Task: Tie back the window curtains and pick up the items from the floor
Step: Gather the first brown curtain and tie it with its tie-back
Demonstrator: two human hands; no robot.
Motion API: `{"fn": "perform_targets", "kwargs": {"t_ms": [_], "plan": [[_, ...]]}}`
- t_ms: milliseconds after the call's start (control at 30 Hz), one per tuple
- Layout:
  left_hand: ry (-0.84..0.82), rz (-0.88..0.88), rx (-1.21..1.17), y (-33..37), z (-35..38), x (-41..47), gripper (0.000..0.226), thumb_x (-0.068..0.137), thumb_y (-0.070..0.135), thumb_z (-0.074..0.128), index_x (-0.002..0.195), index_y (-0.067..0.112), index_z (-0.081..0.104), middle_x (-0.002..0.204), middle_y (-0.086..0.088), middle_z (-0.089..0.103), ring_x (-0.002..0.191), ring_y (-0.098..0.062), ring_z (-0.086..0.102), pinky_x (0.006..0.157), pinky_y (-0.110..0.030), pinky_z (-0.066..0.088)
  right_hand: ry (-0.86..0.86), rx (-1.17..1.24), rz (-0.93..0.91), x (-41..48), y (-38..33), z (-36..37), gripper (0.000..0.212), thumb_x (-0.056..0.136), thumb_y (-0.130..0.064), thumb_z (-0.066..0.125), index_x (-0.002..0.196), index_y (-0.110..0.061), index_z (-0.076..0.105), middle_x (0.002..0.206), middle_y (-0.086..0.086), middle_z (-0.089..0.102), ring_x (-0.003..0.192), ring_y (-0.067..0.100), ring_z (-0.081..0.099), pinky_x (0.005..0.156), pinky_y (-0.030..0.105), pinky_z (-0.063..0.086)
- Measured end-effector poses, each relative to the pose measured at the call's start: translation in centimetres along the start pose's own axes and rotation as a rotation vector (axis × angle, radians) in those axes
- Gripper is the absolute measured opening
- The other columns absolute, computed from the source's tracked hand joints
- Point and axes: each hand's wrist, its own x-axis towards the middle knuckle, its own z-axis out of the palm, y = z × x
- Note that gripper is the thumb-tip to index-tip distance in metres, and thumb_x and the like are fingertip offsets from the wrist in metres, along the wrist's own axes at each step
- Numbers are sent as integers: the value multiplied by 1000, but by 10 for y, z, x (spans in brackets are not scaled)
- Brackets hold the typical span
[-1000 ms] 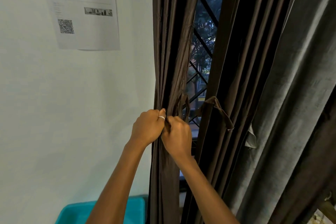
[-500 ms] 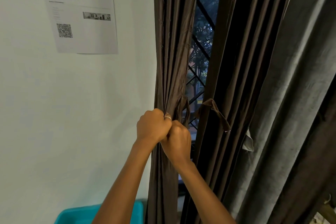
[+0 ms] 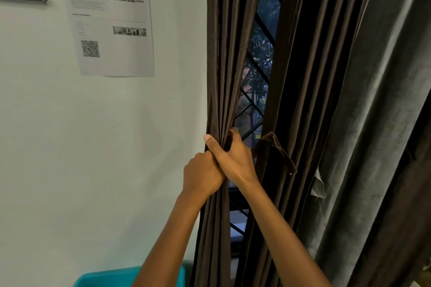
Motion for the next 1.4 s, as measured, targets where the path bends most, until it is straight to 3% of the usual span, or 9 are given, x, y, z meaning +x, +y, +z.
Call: {"fn": "perform_targets", "kwargs": {"t_ms": [200,367,500,600,700,800,1000,1167,1400], "plan": [[-16,44,-53,-5,-1,-3,24,97,25,49,80,13,63,67,0,59,62,-22,59,56,-35,47,-50,-110,44,5,-5,-1,27,99,-40,53,106,-16,61,99,5,70,94,22,66,87,40,56],[-122,121,13,-8,-4,-3,17,92,20,51,77,18,57,66,3,56,64,-22,60,56,-33,47,-18,-70,51,1,-5,-4,33,97,-11,48,65,-11,40,64,3,49,59,13,47,53,29,34],[-264,126,-220,-20,-16,-2,26,90,36,56,108,23,70,96,9,72,83,-10,67,73,-26,55,4,55,76,-1,0,-14,30,95,-9,49,66,-12,41,62,1,44,59,12,44,58,31,34],[-57,11,-380,-27,-27,6,28,93,33,67,119,26,59,110,11,64,99,-3,62,85,-17,49,-13,174,97,-5,2,-25,28,92,-14,50,66,-15,42,62,3,44,61,17,46,63,35,37],[9,-105,-453,-25,-32,17,70,86,42,75,141,28,35,143,4,47,132,-18,48,100,-28,43,-25,323,144,-13,-7,-35,23,88,-20,53,89,2,61,77,14,48,83,36,61,81,48,47],[-79,-111,-539,-18,-34,23,97,82,45,76,155,28,15,161,3,27,145,-24,35,114,-42,37,-32,395,206,-16,-7,-42,45,96,-6,50,126,24,38,123,34,52,115,43,53,105,54,43],[-105,-78,-704,-12,-31,25,78,82,41,76,148,26,37,143,1,52,126,-23,56,107,-40,48,-65,483,289,-19,-5,-47,11,96,-2,48,89,2,55,82,1,58,78,12,58,78,28,49],[-62,-99,-719,-15,-28,29,72,82,39,78,143,21,45,130,5,58,112,-18,59,101,-36,50,9,396,256,-16,-3,-43,9,95,-7,50,94,-2,58,96,19,62,92,28,63,97,46,50],[-36,-98,-724,-14,-27,33,47,88,26,75,130,16,58,108,7,63,96,-14,63,80,-20,51,139,35,50,-11,14,-29,27,99,-16,47,74,-11,53,61,-3,54,57,12,54,59,37,46]]}}
